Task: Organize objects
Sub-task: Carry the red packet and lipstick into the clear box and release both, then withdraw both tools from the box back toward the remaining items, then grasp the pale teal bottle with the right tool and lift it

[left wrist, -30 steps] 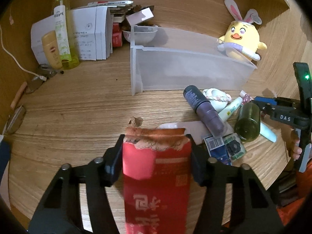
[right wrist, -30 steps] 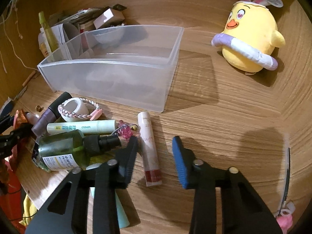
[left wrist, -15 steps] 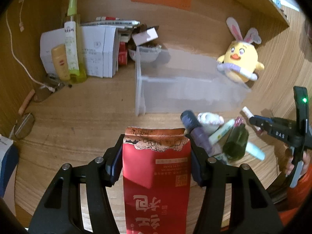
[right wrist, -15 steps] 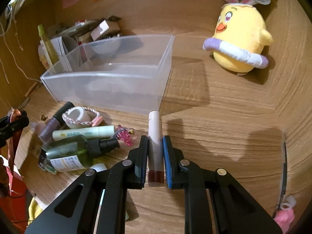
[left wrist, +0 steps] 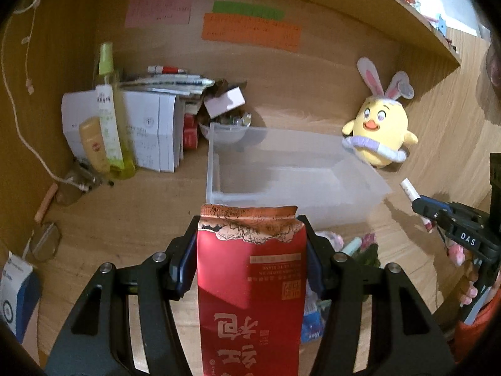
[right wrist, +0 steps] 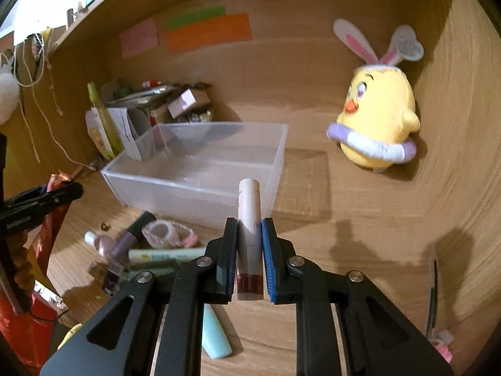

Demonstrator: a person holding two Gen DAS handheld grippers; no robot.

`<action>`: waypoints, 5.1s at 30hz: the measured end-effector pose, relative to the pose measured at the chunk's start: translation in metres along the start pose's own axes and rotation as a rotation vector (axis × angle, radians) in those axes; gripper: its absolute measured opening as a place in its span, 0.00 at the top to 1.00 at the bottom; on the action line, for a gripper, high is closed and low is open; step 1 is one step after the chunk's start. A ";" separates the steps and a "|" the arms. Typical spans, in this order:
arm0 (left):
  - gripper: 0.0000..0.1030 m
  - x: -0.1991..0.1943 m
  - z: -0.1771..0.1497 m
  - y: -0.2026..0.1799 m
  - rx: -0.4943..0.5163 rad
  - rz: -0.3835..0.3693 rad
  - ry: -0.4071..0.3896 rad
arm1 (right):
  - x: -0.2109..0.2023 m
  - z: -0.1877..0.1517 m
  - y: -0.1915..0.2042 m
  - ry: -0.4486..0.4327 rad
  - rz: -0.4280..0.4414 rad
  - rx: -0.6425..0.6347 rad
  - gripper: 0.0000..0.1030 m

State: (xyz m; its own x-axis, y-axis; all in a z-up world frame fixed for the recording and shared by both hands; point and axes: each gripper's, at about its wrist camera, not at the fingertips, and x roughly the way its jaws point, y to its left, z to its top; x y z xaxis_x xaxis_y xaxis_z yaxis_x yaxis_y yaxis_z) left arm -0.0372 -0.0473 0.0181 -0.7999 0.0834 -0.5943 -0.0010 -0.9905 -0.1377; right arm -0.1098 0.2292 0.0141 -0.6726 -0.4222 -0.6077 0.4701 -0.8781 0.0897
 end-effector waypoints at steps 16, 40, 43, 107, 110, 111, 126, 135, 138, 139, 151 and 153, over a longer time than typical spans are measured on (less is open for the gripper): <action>0.44 0.015 0.055 -0.012 0.007 0.001 -0.068 | 0.027 0.045 0.019 -0.069 0.039 -0.059 0.86; 0.44 0.076 0.116 -0.019 0.015 0.035 -0.041 | 0.093 0.085 0.027 -0.015 0.064 -0.090 0.86; 0.44 0.091 0.121 -0.015 0.006 0.041 -0.019 | 0.103 0.083 0.026 0.012 0.069 -0.088 0.86; 0.10 0.038 0.056 -0.009 0.037 0.053 0.057 | 0.048 0.059 0.043 -0.004 -0.031 -0.165 0.28; 0.09 0.031 0.046 -0.005 0.040 0.065 0.059 | 0.043 0.052 0.044 0.000 -0.027 -0.159 0.28; 0.09 0.029 0.044 -0.003 0.040 0.068 0.060 | 0.041 0.049 0.044 0.002 -0.026 -0.155 0.28; 0.09 0.022 -0.010 0.027 -0.007 0.096 0.150 | 0.029 0.002 0.033 0.082 -0.026 -0.087 0.28; 0.26 0.036 -0.034 0.040 -0.031 0.106 0.211 | 0.028 -0.032 0.023 0.158 -0.007 -0.026 0.28; 0.31 0.037 -0.037 0.043 -0.038 0.106 0.210 | 0.030 -0.042 0.023 0.186 0.000 -0.026 0.28; 0.34 0.037 -0.037 0.043 -0.036 0.109 0.210 | 0.030 -0.046 0.024 0.194 -0.002 -0.033 0.28; 0.52 0.054 -0.047 0.046 -0.058 0.083 0.264 | 0.038 -0.069 0.031 0.255 0.009 -0.070 0.43; 0.55 0.055 -0.047 0.044 -0.051 0.077 0.266 | 0.040 -0.069 0.032 0.259 0.007 -0.075 0.49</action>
State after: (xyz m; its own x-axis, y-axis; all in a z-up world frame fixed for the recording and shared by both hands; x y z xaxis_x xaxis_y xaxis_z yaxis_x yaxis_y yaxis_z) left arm -0.0534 -0.0813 -0.0579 -0.6112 0.0406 -0.7905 0.0892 -0.9888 -0.1198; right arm -0.0826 0.2000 -0.0620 -0.5048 -0.3480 -0.7900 0.5216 -0.8521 0.0421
